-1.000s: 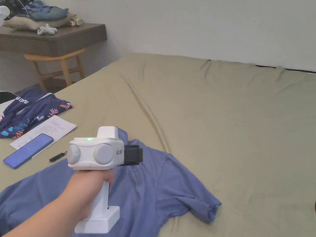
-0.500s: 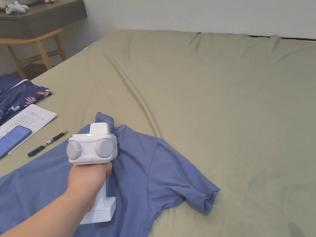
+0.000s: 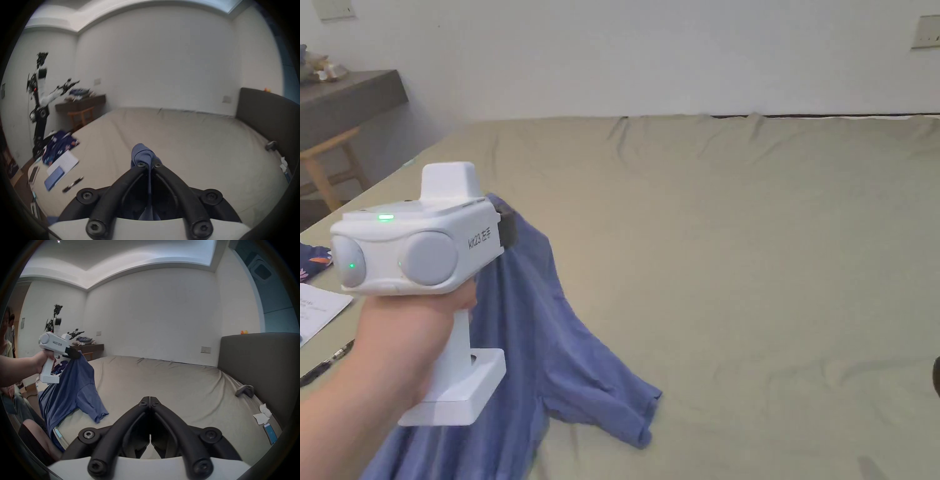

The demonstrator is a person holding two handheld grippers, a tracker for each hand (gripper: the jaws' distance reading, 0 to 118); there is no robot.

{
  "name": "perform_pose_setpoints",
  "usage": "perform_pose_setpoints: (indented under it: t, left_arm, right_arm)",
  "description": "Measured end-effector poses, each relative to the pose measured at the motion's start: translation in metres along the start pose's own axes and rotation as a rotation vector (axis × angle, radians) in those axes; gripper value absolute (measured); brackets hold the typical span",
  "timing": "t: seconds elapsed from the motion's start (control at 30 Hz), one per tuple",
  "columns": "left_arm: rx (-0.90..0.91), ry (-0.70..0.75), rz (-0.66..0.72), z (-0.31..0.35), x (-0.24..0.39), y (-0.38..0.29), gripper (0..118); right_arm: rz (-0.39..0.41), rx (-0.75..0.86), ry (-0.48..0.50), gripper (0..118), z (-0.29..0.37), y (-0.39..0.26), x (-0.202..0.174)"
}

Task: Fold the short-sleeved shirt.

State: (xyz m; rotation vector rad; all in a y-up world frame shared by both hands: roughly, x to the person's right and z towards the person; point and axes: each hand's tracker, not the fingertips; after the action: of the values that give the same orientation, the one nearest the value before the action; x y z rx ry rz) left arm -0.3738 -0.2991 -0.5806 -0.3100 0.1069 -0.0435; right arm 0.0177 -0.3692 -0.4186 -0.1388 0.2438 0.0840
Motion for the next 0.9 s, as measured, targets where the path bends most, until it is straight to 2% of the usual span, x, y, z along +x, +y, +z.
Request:
perform_pose_setpoints:
  t: [0.03, 0.1, 0.2, 0.37, 0.47, 0.6, 0.7, 0.73, 0.83, 0.87, 0.9]
  left_arm:
    - [0.031, -0.036, -0.021, 0.007, 0.022, 0.013, 0]
    - [0.064, -0.127, -0.026, 0.014, 0.060, 0.033, 0]
    - [0.121, -0.248, -0.054, 0.028, 0.132, 0.062, 0]
    - [0.167, -0.446, -0.097, 0.039, 0.249, 0.094, 0]
    - [0.130, -0.571, -0.119, 0.046, 0.318, 0.101, 0]
    - [0.063, -0.651, -0.205, 0.046, 0.402, 0.078, 0]
    - [-0.016, -0.711, -0.260, 0.038, 0.457, 0.046, 0]
    - [-0.051, -0.733, -0.283, 0.035, 0.474, 0.032, 0]
    - [-0.138, -0.767, -0.320, 0.022, 0.513, -0.014, 0]
    - [-0.169, -0.769, -0.318, 0.019, 0.522, -0.029, 0]
    - [-0.200, -0.770, -0.326, 0.011, 0.532, -0.044, 0]
  right_arm:
    - [-0.032, 0.011, -0.020, 0, 0.005, 0.002, 0.009]
    - [-0.028, 0.023, -0.065, 0, 0.014, 0.005, 0.022]
    - [0.062, 0.083, -0.187, 0, 0.024, 0.006, 0.043]
    - [-0.050, 0.031, -0.289, 0, 0.040, -0.004, 0.089]
    - [-0.050, 0.021, -0.317, 0, 0.046, -0.013, 0.105]
    - [-0.049, 0.006, -0.364, 0, 0.047, -0.019, 0.113]
    - [-0.083, -0.004, -0.406, 0, 0.047, -0.019, 0.115]
    - [-0.094, -0.006, -0.420, 0, 0.099, -0.023, 0.152]
    - [-0.110, -0.007, -0.452, 0, 0.097, -0.022, 0.152]
    - [-0.113, -0.010, -0.459, 0, 0.111, -0.028, 0.173]
    - [-0.114, -0.015, -0.462, 0, 0.113, -0.030, 0.177]
